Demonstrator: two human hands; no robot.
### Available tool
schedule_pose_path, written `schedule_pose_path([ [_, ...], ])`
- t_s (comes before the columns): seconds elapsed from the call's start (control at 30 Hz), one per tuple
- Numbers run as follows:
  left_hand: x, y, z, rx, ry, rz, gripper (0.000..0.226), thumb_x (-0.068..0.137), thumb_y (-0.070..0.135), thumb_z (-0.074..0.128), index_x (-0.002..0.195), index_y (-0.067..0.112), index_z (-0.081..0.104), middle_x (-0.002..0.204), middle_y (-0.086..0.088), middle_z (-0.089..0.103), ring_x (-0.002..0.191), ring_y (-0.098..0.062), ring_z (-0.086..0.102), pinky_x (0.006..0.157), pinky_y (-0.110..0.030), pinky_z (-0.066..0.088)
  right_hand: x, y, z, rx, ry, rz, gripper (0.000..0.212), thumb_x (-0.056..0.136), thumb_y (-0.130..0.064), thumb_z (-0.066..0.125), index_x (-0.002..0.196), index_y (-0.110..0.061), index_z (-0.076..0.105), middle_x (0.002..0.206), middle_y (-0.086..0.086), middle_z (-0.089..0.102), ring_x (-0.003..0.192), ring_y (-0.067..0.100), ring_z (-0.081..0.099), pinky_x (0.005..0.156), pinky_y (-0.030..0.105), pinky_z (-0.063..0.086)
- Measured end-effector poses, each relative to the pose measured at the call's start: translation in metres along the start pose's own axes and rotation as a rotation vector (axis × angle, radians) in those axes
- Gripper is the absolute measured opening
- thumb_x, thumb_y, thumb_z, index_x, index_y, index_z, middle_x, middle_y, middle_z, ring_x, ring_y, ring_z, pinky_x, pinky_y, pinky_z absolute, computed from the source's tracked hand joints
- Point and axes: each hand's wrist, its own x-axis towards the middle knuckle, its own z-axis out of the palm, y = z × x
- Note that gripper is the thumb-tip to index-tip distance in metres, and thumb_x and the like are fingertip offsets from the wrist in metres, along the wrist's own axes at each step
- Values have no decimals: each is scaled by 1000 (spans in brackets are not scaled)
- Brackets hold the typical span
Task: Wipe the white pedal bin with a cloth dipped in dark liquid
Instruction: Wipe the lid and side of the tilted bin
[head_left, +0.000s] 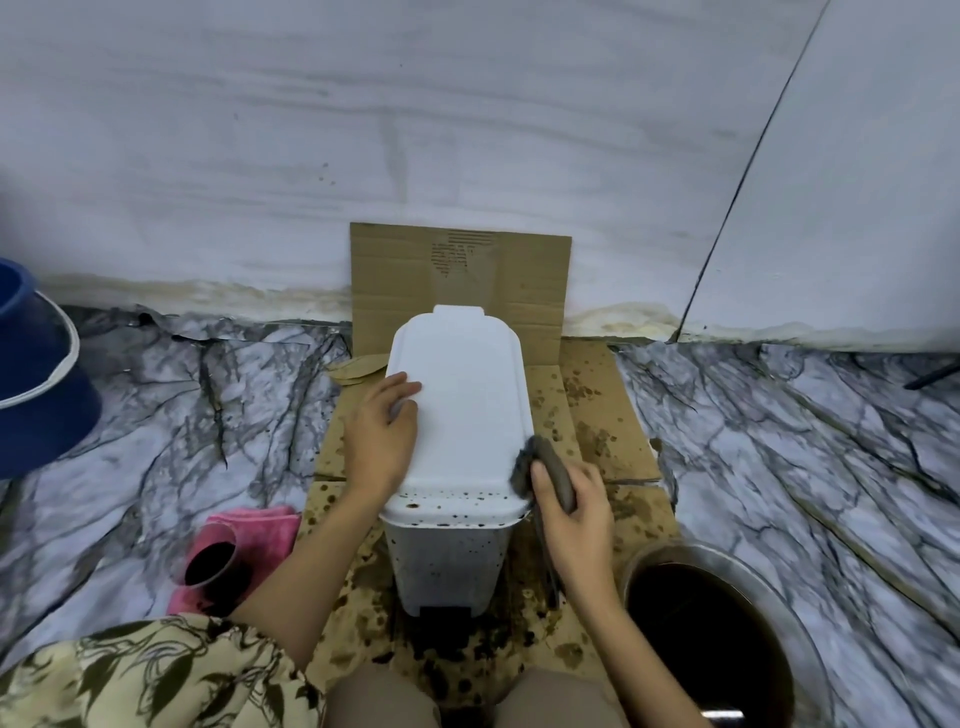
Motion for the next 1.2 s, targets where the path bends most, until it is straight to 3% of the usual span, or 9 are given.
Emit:
schedule_pose_path([
  [0.13, -2, 6, 0, 10, -36, -30, 27, 96, 18, 49, 114, 17, 68, 136, 7, 52, 124, -10, 46, 98, -24, 32, -18, -11, -5, -112, 4, -237, 15, 84, -15, 68, 99, -15, 71, 102, -9, 55, 99, -3, 53, 84, 4, 39],
  [0.23, -4, 15, -5, -141, -107, -38, 27, 98, 18, 46, 112, 15, 69, 136, 2, 53, 128, -14, 45, 103, -26, 32, -6, -37, 2, -222, -75, -444, 21, 87, -20, 66, 107, -12, 69, 109, -1, 55, 105, 3, 50, 94, 8, 35],
  [0.37, -20, 0, -26, -91, -251, 111, 28, 101, 20, 41, 118, 21, 62, 141, 1, 49, 137, -16, 36, 116, -33, 24, 14, -47, 15, -678, -347, -509, 51, 91, -61, 29, 130, -38, 54, 145, -13, 37, 129, 14, 29, 104, 25, 21],
  [0.47, -31, -21, -28, 42, -320, 228, 33, 101, 32, 31, 126, 33, 52, 149, 10, 36, 144, -10, 22, 119, -32, 15, 14, -24, 6, -703, -508, -573, 46, 96, -57, 14, 137, -52, 36, 151, -29, 13, 142, 6, 10, 113, 32, 14],
  [0.6, -22, -23, -7, -43, -207, 209, 36, 103, 28, 30, 124, 26, 59, 145, 12, 42, 141, -9, 28, 118, -43, 22, 17, -14, 3, -578, -379, -586, 35, 96, -50, 37, 129, -51, 49, 150, -22, 28, 144, 10, 16, 112, 37, 20],
  [0.8, 30, -6, 7, -236, -193, 100, 31, 103, 24, 35, 112, 26, 64, 142, 6, 47, 136, -11, 37, 115, -45, 27, 52, -50, 53, -618, -221, -686, 27, 87, -37, 61, 113, -41, 66, 132, -16, 57, 130, 17, 45, 101, 35, 23],
  [1.03, 68, 12, 17, -128, -224, 21, 33, 101, 38, 36, 113, 32, 66, 145, 14, 44, 133, -7, 36, 106, -26, 24, 95, -31, -2, -469, -183, -602, 27, 83, -21, 70, 109, -29, 71, 126, -13, 58, 116, 20, 47, 96, 46, 41],
  [1.1, 73, 17, 25, -144, -197, 7, 32, 101, 36, 36, 112, 30, 66, 145, 12, 43, 133, -8, 36, 105, -25, 24, 101, -30, -11, -403, -131, -508, 26, 83, -17, 69, 108, -25, 71, 122, -16, 56, 112, 17, 43, 98, 41, 41],
  [1.2, 75, 27, 39, -128, -163, 5, 31, 102, 30, 36, 111, 26, 66, 146, 6, 43, 135, -12, 36, 113, -33, 26, 101, -48, 18, -453, -145, -554, 22, 84, -16, 68, 105, -21, 73, 119, -13, 55, 109, 19, 39, 98, 18, 30],
])
